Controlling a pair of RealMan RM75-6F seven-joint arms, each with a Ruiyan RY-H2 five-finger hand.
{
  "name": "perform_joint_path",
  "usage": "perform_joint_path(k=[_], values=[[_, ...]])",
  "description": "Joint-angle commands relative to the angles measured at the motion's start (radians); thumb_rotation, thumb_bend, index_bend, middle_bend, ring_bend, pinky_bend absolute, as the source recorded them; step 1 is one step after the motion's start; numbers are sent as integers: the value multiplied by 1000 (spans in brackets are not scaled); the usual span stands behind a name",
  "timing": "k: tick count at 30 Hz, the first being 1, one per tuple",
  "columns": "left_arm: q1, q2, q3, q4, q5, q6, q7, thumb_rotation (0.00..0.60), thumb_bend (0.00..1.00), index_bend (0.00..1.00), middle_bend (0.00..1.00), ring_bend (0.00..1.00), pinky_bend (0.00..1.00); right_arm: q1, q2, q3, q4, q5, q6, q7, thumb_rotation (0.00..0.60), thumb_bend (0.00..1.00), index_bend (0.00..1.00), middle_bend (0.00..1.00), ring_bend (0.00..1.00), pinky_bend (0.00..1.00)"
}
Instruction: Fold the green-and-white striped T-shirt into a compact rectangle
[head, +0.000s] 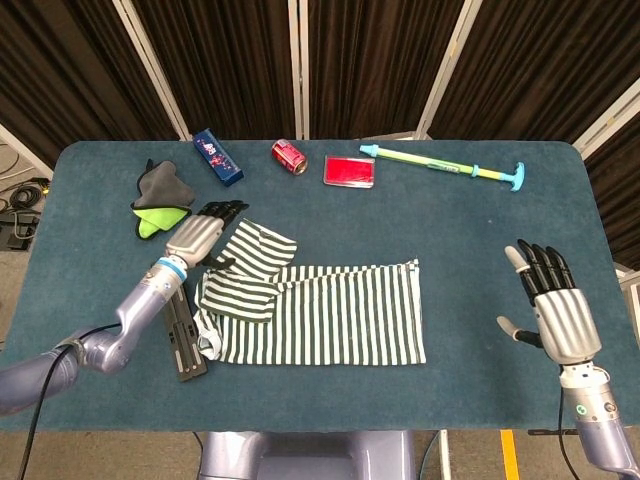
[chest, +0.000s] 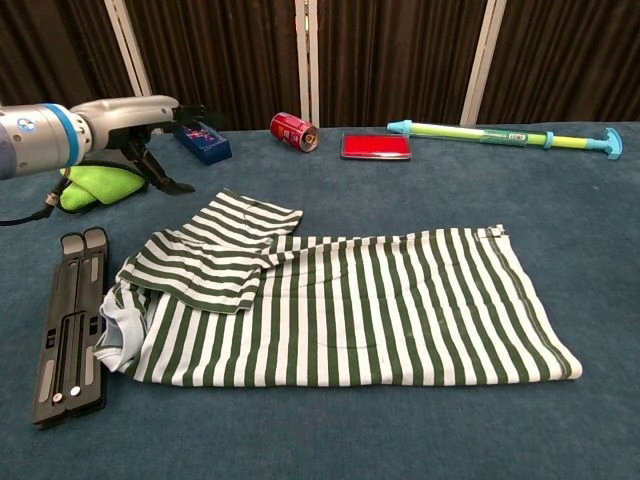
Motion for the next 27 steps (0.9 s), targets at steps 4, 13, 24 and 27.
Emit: perform_joint_path(k=[4,13,24,27], values=[[-64,-74,-1,-13,-8,-55,35,600,310,0,0,0,0,-2,0,10,8,7,-11,12,600,20,30,0,0,0],[-131,-166,0,30,-46,-91,95,600,309,0,0,0,0,-5,-1,24,21,17,-30,27,600,20,34,0,0,0],[-176,-241,-2,135,-92,-119,133,600,310,0,0,0,0,-9,-1,36,27,20,-37,37,600,21,36,0,0,0],[-181,-256,-3,151,-100,-134,121,600,309,0,0,0,0,-10,-2,38,29,20,-39,35,600,21,37,0,0,0]])
